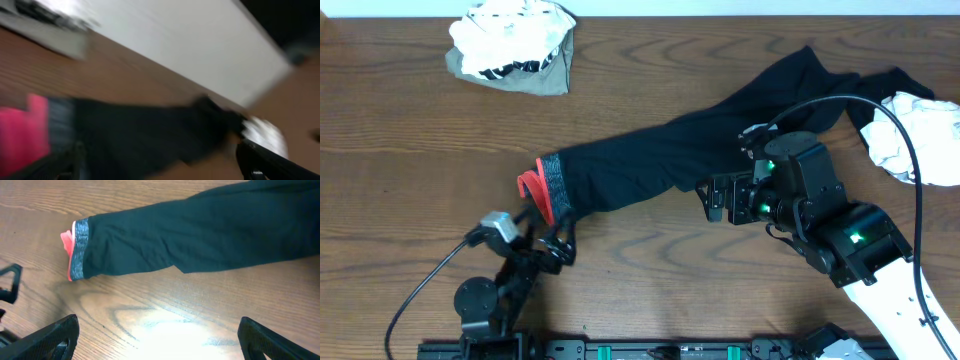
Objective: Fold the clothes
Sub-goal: 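Grasp the waistband corner with the left gripper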
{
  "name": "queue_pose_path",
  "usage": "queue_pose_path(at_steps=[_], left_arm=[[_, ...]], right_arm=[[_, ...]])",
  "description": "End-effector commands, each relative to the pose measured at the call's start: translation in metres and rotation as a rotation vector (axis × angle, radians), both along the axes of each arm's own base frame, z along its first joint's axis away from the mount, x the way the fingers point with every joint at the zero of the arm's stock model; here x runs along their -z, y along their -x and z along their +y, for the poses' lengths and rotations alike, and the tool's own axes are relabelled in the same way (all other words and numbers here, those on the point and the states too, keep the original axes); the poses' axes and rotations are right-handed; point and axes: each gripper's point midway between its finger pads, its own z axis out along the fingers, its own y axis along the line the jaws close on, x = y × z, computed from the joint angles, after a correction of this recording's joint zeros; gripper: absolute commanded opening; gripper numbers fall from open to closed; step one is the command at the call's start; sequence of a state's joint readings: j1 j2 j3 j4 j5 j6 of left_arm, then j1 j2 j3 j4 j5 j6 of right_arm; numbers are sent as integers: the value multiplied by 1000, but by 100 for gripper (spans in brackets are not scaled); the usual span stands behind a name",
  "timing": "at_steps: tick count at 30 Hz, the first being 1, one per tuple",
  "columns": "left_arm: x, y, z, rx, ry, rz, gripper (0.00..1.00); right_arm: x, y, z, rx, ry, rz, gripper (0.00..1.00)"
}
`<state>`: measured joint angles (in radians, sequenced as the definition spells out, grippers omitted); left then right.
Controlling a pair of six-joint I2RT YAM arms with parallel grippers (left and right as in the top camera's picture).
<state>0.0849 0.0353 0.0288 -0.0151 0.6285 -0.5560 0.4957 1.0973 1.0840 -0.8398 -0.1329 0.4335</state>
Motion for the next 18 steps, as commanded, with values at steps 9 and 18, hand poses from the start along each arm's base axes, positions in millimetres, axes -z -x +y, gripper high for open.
queue_pose_path(at_steps=[9,18], left_arm=[[-30,22,-24,150,107,63,98],[-23,46,30,-78,-387,361,98]], right_arm=[[-4,3,-1,21,-29,18,99],[-4,3,-1,20,-30,19,99]])
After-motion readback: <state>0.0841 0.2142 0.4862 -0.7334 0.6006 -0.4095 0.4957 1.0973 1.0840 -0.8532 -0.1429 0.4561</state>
